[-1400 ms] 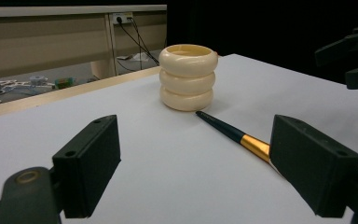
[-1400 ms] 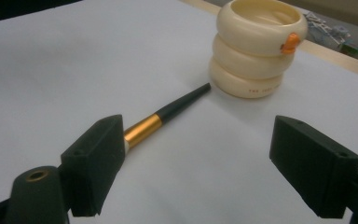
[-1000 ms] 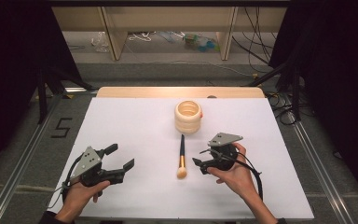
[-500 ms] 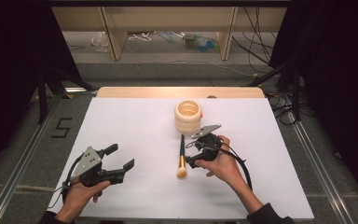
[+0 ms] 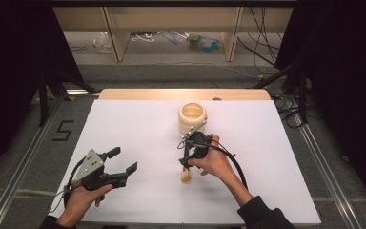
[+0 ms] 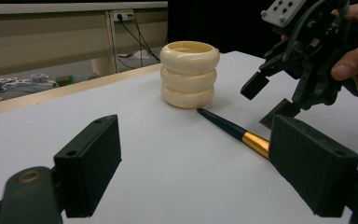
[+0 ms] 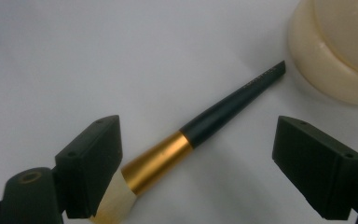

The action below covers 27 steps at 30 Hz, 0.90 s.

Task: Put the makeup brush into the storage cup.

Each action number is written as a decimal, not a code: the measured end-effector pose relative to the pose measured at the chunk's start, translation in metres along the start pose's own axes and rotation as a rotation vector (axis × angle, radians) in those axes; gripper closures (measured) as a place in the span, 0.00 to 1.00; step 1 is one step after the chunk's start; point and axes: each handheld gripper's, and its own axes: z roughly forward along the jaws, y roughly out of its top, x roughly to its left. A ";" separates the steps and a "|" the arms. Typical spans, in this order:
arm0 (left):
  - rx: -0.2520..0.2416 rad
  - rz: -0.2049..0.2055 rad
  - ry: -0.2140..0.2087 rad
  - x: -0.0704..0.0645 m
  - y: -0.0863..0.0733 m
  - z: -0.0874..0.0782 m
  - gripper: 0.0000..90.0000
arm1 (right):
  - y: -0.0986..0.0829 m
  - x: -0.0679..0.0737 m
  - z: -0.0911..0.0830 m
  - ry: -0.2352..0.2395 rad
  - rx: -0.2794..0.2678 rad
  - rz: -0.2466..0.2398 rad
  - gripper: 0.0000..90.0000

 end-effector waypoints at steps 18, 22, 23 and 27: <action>-0.005 -0.005 -0.007 -0.001 0.001 0.000 0.19 | 0.012 -0.007 0.024 0.007 0.124 -0.010 0.19; -0.002 0.004 -0.011 -0.001 0.000 0.000 0.19 | 0.014 -0.008 0.025 0.007 0.139 -0.014 0.19; -0.002 0.004 -0.011 -0.001 0.000 0.000 0.19 | 0.015 -0.008 0.025 0.011 0.143 -0.012 0.20; -0.004 -0.004 -0.009 -0.001 0.000 0.000 0.19 | 0.018 -0.008 0.028 0.014 0.152 -0.012 0.20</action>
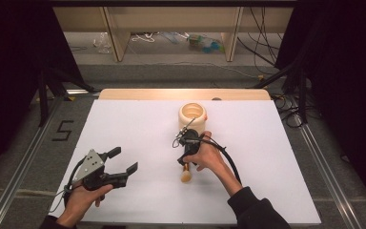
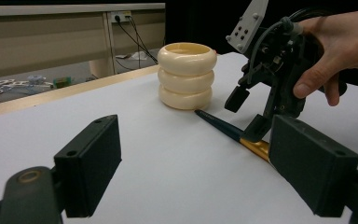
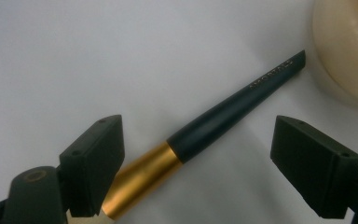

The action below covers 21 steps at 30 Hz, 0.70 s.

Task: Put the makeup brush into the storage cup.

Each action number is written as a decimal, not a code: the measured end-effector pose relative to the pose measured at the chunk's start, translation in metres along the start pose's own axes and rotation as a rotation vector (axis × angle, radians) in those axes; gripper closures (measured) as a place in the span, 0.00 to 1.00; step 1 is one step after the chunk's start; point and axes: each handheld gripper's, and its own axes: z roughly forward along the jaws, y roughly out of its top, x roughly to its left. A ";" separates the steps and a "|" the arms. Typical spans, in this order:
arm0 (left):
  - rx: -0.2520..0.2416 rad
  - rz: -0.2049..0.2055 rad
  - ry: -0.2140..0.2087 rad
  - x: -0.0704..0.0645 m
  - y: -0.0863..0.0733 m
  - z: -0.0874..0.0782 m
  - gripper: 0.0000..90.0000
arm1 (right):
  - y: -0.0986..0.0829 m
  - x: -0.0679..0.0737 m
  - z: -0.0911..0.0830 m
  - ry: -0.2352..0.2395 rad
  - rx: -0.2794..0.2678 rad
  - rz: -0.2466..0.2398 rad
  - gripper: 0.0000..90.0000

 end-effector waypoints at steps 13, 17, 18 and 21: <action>0.002 0.012 -0.006 0.000 0.001 0.000 0.19 | 0.002 -0.001 0.011 0.009 0.054 0.014 0.22; 0.002 0.011 -0.006 0.000 0.001 0.000 0.20 | 0.003 -0.001 0.013 0.009 0.067 -0.002 0.24; 0.003 0.012 -0.006 0.000 0.001 0.000 0.20 | 0.004 0.000 0.013 0.004 0.071 -0.004 0.24; 0.001 0.012 -0.006 0.000 0.001 0.000 0.20 | 0.007 0.003 0.013 0.000 0.082 -0.016 0.26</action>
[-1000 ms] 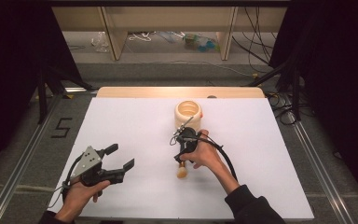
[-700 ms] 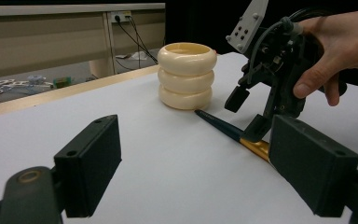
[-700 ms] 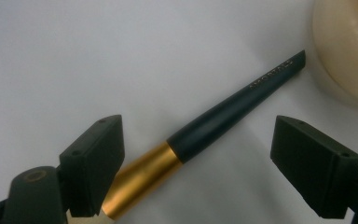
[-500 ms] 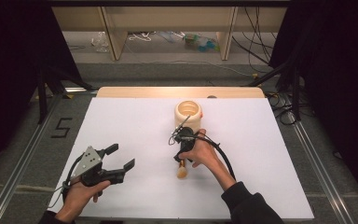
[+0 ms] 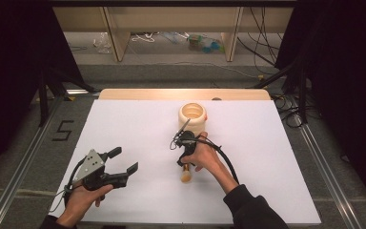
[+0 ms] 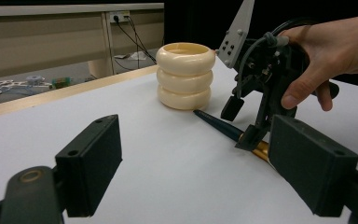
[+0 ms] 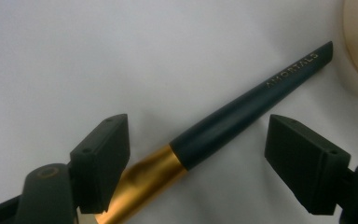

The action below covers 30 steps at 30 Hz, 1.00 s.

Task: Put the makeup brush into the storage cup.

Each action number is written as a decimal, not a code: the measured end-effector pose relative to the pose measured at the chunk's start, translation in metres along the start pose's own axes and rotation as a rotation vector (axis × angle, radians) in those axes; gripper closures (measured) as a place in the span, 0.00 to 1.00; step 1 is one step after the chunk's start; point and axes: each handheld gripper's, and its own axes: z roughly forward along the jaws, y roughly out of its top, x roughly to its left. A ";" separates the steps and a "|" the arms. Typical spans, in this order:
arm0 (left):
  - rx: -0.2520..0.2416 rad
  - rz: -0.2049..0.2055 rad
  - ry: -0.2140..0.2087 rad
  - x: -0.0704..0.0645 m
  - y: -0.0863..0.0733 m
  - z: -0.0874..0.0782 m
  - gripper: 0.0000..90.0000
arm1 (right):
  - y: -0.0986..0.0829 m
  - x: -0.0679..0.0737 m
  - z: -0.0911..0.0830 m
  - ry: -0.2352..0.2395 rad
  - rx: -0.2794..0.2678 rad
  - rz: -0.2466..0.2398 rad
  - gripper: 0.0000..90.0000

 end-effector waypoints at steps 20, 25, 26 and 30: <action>-0.004 -0.001 0.001 0.000 0.000 0.000 0.20 | 0.001 0.001 -0.001 0.005 0.046 -0.053 0.57; -0.005 -0.002 0.001 0.000 0.000 0.000 0.20 | 0.002 0.002 -0.002 0.010 0.057 -0.066 0.64; -0.005 -0.002 0.002 0.000 0.000 0.000 0.20 | 0.002 0.002 -0.002 0.011 0.059 -0.066 0.64; -0.004 -0.004 0.001 0.000 0.000 0.000 0.20 | 0.003 0.002 -0.002 0.014 0.070 -0.073 0.67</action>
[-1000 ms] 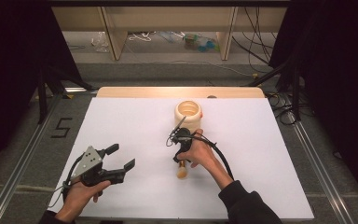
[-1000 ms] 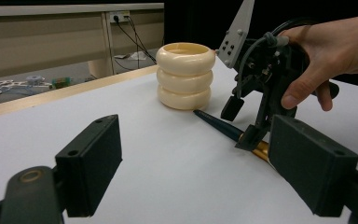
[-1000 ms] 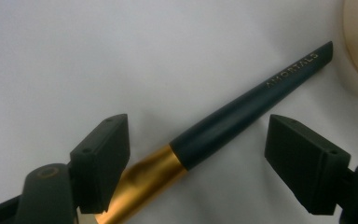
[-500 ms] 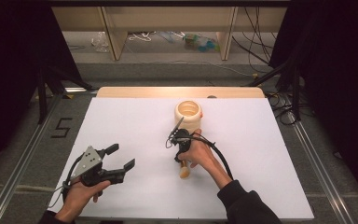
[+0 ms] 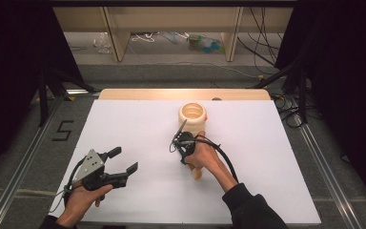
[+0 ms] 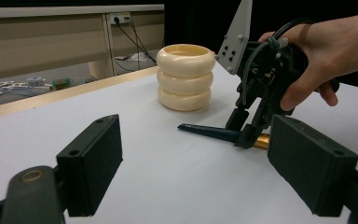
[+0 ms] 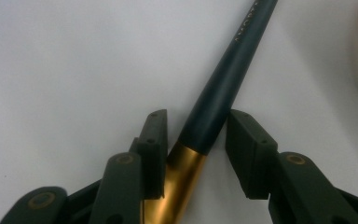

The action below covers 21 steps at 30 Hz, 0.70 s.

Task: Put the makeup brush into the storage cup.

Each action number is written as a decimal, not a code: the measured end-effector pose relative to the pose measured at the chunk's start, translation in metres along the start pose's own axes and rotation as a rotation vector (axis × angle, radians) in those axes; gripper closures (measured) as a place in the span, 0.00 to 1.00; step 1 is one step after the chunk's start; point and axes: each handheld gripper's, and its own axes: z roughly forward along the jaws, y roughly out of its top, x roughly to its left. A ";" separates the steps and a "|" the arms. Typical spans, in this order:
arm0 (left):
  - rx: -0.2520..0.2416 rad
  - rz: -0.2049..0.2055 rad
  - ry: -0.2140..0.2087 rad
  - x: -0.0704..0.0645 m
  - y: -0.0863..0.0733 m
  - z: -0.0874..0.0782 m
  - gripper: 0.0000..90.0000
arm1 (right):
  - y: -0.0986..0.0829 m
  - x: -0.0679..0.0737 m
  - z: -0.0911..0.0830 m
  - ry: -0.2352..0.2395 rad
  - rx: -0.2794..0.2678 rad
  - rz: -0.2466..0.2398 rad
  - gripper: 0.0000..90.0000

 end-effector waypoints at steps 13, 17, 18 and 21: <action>-0.001 -0.001 0.000 0.000 0.000 0.000 0.20 | 0.000 -0.004 0.001 0.001 -0.011 -0.020 0.76; 0.000 0.001 0.000 0.000 0.000 0.000 0.20 | 0.002 -0.003 0.000 0.003 0.006 -0.015 0.77; 0.001 0.001 0.000 0.000 0.000 0.000 0.20 | 0.003 -0.003 0.000 0.003 0.009 -0.017 0.78; 0.001 0.001 0.000 -0.001 0.000 0.000 0.20 | 0.004 -0.003 0.000 0.003 0.019 -0.016 0.78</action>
